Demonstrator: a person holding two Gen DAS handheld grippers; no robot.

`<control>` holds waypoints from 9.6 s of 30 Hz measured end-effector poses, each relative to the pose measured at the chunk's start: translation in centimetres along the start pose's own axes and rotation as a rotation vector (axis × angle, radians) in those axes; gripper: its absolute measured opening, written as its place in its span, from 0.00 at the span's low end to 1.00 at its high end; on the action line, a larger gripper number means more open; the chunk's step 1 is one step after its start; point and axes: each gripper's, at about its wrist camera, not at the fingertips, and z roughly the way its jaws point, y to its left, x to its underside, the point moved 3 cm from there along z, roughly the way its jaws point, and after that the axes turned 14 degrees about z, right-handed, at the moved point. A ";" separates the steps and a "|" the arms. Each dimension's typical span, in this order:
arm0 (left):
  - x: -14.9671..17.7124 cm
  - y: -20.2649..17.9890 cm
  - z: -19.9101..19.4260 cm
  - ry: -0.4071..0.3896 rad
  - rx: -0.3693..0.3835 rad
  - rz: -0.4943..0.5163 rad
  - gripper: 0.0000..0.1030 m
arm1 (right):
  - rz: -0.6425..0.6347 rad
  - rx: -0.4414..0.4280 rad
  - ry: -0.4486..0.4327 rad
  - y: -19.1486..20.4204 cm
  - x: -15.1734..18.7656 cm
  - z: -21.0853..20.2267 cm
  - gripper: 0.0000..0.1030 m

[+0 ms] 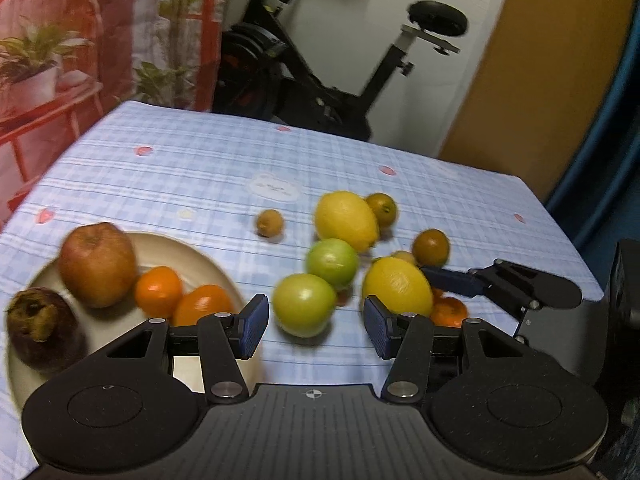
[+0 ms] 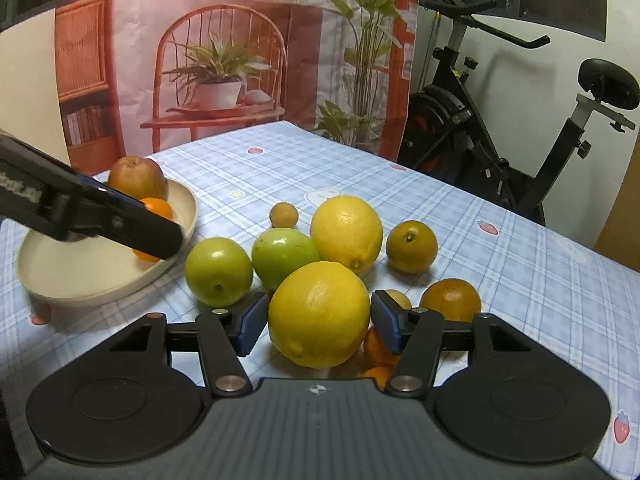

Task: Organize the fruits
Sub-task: 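Close both tools together around the large yellow lemon, then carry the lemon with both tools and lower it onto the cream plate, then open both tools to release the lemon and withdraw, then grasp an orange with the right tool while the left tool grasps another orange, then carry both held oranges onto the cream plate beside the apple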

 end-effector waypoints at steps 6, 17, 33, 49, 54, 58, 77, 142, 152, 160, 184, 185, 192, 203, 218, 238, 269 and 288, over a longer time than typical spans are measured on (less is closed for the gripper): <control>-0.9 -1.7 2.1 0.034 0.105 0.025 0.54 | 0.034 -0.031 -0.015 0.4 1.4 -2.0 0.57; 0.2 -4.2 3.1 0.068 0.201 0.047 0.55 | 0.106 -0.071 -0.031 0.9 3.3 -5.1 0.57; 1.3 -4.6 4.5 0.116 0.256 -0.021 0.56 | 0.198 -0.126 -0.049 -0.5 3.8 -5.4 0.57; 1.6 -4.9 3.8 0.077 0.236 0.013 0.55 | 0.223 -0.150 -0.017 -0.4 3.9 -5.2 0.57; 1.7 -5.2 3.9 0.070 0.230 0.033 0.55 | 0.225 -0.151 0.005 -0.3 3.9 -4.8 0.57; 1.7 -5.2 3.9 0.068 0.230 0.037 0.55 | 0.230 -0.155 0.014 -0.4 3.9 -4.7 0.57; 1.9 -0.2 -1.7 0.000 0.093 -0.066 0.55 | 0.109 -0.227 0.062 4.7 -0.2 -3.8 0.57; 5.6 11.5 -7.8 -0.012 -0.398 -0.335 0.56 | -0.068 -0.329 0.104 13.6 -1.7 2.0 0.66; 2.7 7.1 -7.2 -0.080 -0.358 -0.183 0.56 | 0.103 -0.172 -0.037 5.3 -1.5 -2.5 0.66; 1.2 3.1 -5.4 -0.102 -0.219 -0.106 0.56 | 0.155 0.016 -0.141 0.4 0.4 -5.5 0.67; 1.5 -0.7 -2.2 -0.049 -0.125 -0.001 0.56 | 0.315 0.072 -0.071 -4.6 2.8 -3.8 0.51; 1.5 -0.7 -2.1 -0.046 -0.124 -0.001 0.56 | 0.310 0.072 -0.066 -4.5 2.8 -3.7 0.50; 1.8 -1.3 -1.7 -0.029 -0.120 0.029 0.56 | 0.304 0.074 -0.034 -4.3 2.9 -3.2 0.41; 1.6 -1.2 -1.4 -0.017 -0.100 0.025 0.56 | 0.312 0.071 -0.047 -4.5 2.9 -3.6 0.41; -1.4 -7.3 4.8 0.003 0.088 0.195 0.56 | 0.468 0.129 -0.118 -9.2 3.3 -7.2 0.41; -2.0 -9.4 9.8 0.034 0.078 0.283 0.45 | 0.485 0.130 -0.103 -9.6 3.5 -7.1 0.41; 0.6 -4.4 0.5 -0.025 -0.048 0.142 0.38 | 0.470 0.126 -0.075 -8.9 3.6 -6.6 0.41; 3.6 5.8 -3.7 -0.003 -0.211 -0.082 0.38 | 0.265 -0.059 -0.034 0.5 -0.9 -4.8 0.41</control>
